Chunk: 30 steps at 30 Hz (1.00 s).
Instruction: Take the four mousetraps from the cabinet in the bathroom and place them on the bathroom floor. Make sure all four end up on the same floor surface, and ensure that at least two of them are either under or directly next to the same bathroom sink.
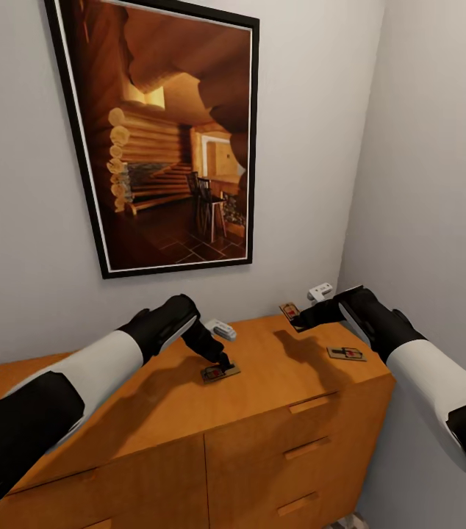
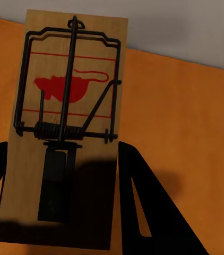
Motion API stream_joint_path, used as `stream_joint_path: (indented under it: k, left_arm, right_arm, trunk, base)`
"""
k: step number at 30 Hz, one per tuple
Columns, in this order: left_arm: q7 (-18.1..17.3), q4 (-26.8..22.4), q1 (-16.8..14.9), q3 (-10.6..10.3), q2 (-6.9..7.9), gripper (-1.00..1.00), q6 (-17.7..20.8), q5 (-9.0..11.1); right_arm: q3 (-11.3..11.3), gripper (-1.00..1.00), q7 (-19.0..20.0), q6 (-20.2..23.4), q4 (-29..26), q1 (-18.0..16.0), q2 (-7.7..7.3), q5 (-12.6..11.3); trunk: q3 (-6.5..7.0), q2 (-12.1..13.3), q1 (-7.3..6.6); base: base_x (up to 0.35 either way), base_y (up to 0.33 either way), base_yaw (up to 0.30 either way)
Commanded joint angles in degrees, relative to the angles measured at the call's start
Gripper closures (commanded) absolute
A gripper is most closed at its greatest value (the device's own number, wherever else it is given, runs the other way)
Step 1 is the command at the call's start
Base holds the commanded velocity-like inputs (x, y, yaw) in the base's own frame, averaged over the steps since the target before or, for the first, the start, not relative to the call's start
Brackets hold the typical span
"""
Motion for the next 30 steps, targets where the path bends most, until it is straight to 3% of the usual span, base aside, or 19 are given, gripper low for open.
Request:
stream_joint_path:
  k: [1, 9, 13, 18, 30]
  left_arm:
    - [-0.35, 0.00, -0.07, -0.22, -0.04, -1.00, 0.03, -0.17]
    - [-1.13, -0.09, 0.20, -0.54, -0.28, -1.00, 0.00, -0.16]
    - [-5.10, -0.18, 0.26, -3.90, -0.44, -1.00, -0.14, -0.17]
    - [-7.54, -0.25, 0.27, -7.20, -0.49, -1.00, -0.24, -0.17]
    - [-8.20, -0.19, 0.27, -8.26, -0.35, -1.00, -0.30, -0.08]
  right_arm:
    - [0.26, 1.00, -0.10, 0.38, -0.08, -0.06, -0.07, -0.50]
    - [0.26, 1.00, -0.10, 0.38, -0.02, -0.06, -0.01, -0.50]
    - [0.26, 1.00, -0.10, 0.38, 0.01, -0.06, -0.01, -0.50]
    - [0.26, 1.00, -0.10, 0.38, 0.06, -0.06, -0.01, -0.50]
    - [0.26, 1.00, -0.11, 0.38, 0.10, -0.06, -0.01, -0.50]
  trunk:
    - [-0.07, -0.04, 0.00]
    - [-0.07, -0.04, 0.00]
    - [-0.07, -0.04, 0.00]
    - [-0.07, -0.04, 0.00]
    - [-0.07, -0.04, 0.00]
  base:
    - [0.000, 0.000, 0.000]
    - [0.000, 0.000, 0.000]
    - [0.000, 0.000, 0.000]
    - [0.000, 0.000, 0.000]
    - [0.000, 0.000, 0.000]
